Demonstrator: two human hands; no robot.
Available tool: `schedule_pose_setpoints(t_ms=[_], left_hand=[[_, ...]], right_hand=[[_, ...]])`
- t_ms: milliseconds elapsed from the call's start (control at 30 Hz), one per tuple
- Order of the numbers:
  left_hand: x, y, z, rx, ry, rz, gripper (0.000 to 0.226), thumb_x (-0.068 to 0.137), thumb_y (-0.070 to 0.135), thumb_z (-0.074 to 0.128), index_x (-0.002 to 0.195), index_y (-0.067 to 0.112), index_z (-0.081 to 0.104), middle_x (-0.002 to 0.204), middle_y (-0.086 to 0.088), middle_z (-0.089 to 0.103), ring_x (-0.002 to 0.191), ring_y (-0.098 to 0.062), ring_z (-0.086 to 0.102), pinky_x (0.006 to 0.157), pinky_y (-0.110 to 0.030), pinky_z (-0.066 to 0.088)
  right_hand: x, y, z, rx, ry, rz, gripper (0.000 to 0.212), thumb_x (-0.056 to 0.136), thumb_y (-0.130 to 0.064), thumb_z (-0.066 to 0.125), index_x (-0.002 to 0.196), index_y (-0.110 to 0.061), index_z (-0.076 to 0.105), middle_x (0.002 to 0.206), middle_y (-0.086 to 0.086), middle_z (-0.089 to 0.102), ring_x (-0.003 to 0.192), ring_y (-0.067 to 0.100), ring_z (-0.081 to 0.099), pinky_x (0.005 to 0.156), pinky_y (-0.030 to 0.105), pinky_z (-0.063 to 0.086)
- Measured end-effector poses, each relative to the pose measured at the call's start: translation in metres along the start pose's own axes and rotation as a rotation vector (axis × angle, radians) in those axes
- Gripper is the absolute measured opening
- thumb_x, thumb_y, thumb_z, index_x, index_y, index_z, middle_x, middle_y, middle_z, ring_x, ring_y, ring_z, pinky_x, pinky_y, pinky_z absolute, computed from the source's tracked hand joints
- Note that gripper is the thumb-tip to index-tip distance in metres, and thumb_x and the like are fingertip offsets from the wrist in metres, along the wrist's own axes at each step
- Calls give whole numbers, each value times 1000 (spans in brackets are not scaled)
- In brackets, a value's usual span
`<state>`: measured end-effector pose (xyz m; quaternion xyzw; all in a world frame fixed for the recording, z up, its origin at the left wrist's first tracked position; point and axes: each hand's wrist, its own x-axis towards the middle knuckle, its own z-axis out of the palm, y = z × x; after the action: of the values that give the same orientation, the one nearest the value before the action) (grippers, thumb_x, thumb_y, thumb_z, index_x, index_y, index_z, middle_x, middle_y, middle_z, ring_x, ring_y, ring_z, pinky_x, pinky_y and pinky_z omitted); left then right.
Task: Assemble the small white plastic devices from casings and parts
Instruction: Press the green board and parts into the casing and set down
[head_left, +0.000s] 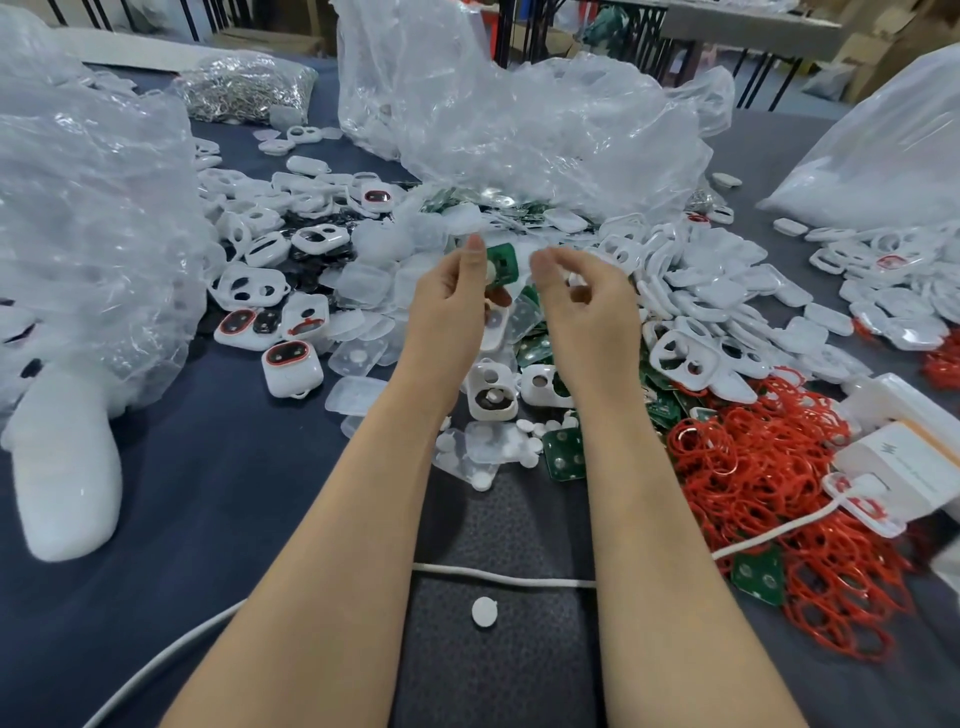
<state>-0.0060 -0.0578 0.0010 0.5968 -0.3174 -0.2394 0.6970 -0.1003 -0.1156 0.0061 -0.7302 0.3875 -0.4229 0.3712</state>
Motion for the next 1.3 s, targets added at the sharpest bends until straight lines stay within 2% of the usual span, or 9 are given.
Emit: schedule_pose_setpoints(t_ms=[67, 200, 300, 433, 567, 733, 933, 1200, 1300], left_hand=[[-1, 0, 1, 31, -33, -14, 43, 103, 39, 37, 72, 25, 63, 55, 11, 62, 49, -2, 52, 50, -14, 40], [-1, 2, -1, 320, 90, 32, 55, 102, 47, 28, 71, 17, 62, 67, 6, 67, 61, -9, 60, 56, -21, 41], [3, -4, -13, 707, 229, 66, 35, 99, 42, 42, 83, 14, 56, 81, 3, 61, 79, -17, 58, 62, -27, 37], [5, -12, -13, 1058, 73, -66, 47, 90, 52, 55, 116, 13, 56, 115, -7, 61, 112, -29, 54, 93, -45, 45], [5, -13, -7, 1184, 64, -22, 45, 91, 49, 56, 122, 16, 54, 117, -4, 62, 116, -29, 52, 95, -43, 39], [5, -13, -5, 1031, 17, 7, 32, 91, 35, 59, 115, 14, 57, 115, -7, 63, 111, -29, 55, 95, -42, 43], [4, -6, -7, 568, 17, 24, 12, 89, 23, 63, 95, 20, 54, 74, 11, 55, 70, -11, 57, 66, -27, 43], [5, 1, -6, -112, 4, -233, 12, 94, 12, 58, 94, 21, 50, 95, -4, 62, 79, -14, 62, 65, -23, 54], [4, 1, -3, -240, -8, -295, 11, 94, 8, 57, 93, 16, 50, 93, -7, 63, 67, -13, 69, 60, -26, 58]], right_hand=[[-1, -3, 3, 100, -101, 9, 20, 92, -30, 62, 103, -15, 68, 95, -6, 69, 83, 0, 63, 79, 17, 51], [0, 1, 3, 179, -7, 85, 8, 92, -17, 61, 86, -22, 63, 85, -2, 68, 82, 13, 65, 78, 27, 54], [3, 7, 2, 272, 24, 233, 9, 92, -15, 60, 85, -21, 60, 80, 2, 66, 75, 15, 63, 79, 34, 56], [4, 10, 4, 269, 0, 267, 6, 93, -11, 59, 94, -16, 61, 75, -2, 64, 68, 11, 62, 77, 33, 56], [4, 10, 2, 254, -10, 261, 12, 92, -11, 60, 89, -23, 60, 76, -2, 65, 72, 14, 64, 81, 37, 57], [3, 8, 2, 249, -23, 260, 16, 91, -11, 60, 84, -25, 58, 75, -1, 66, 73, 13, 65, 83, 40, 57], [2, 6, 1, 300, 20, 224, 19, 92, -12, 58, 84, -29, 60, 70, -3, 63, 68, 10, 60, 75, 35, 56], [2, 1, -2, 542, 103, 239, 19, 95, -9, 55, 89, -24, 64, 70, -8, 64, 60, 1, 64, 60, 16, 52], [1, 1, -2, 552, 102, 245, 20, 95, -8, 54, 89, -24, 63, 72, -7, 64, 60, 0, 65, 59, 15, 51]])
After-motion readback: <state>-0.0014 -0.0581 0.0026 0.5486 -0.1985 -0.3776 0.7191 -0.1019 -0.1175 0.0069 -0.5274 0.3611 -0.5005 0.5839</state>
